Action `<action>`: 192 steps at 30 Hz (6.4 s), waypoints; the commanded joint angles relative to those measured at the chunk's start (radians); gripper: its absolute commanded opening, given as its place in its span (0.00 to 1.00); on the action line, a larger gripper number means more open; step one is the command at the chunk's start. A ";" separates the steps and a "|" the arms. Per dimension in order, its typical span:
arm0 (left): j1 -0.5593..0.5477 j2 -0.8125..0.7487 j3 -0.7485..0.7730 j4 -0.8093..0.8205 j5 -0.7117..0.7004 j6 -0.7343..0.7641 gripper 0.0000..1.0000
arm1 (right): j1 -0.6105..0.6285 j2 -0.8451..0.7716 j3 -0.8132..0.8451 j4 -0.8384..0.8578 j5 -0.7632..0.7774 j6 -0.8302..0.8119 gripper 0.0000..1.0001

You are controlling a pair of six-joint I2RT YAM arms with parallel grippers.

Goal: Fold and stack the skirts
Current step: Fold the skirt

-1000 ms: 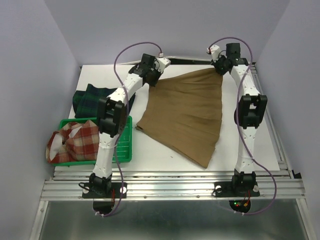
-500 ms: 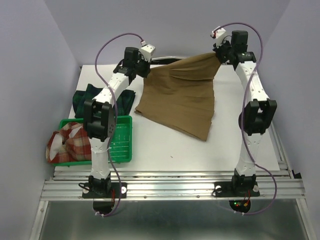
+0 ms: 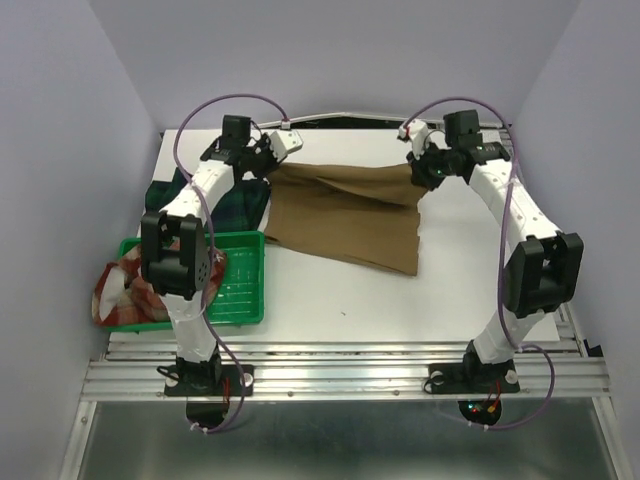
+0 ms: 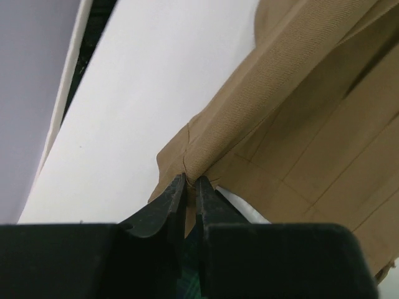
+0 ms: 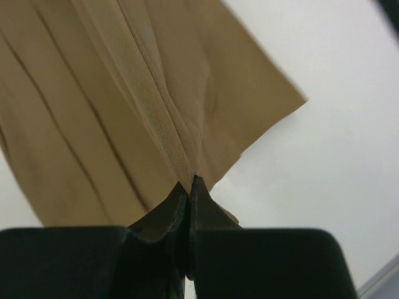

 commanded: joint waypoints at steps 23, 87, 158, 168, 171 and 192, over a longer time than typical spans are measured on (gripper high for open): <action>-0.115 -0.150 -0.339 -0.050 -0.160 0.110 0.00 | 0.045 0.037 -0.230 0.023 0.059 0.023 0.01; -0.449 -0.187 -0.441 -0.221 -0.109 -0.261 0.44 | 0.057 0.476 0.146 0.269 0.318 -0.001 0.64; -0.612 -0.295 -0.421 -0.121 -0.295 -0.778 0.00 | 0.221 0.148 -0.884 0.826 -0.258 1.586 0.08; -0.624 -0.291 -0.384 -0.182 -0.331 -0.760 0.39 | 0.230 0.142 -0.878 0.799 -0.241 1.577 0.01; -0.624 -0.273 -0.398 -0.190 -0.393 -0.743 0.97 | 0.230 0.140 -0.883 0.797 -0.237 1.574 0.01; -0.626 -0.115 -0.422 -0.179 -0.465 -0.732 0.40 | 0.230 0.156 -0.875 0.768 -0.220 1.541 0.01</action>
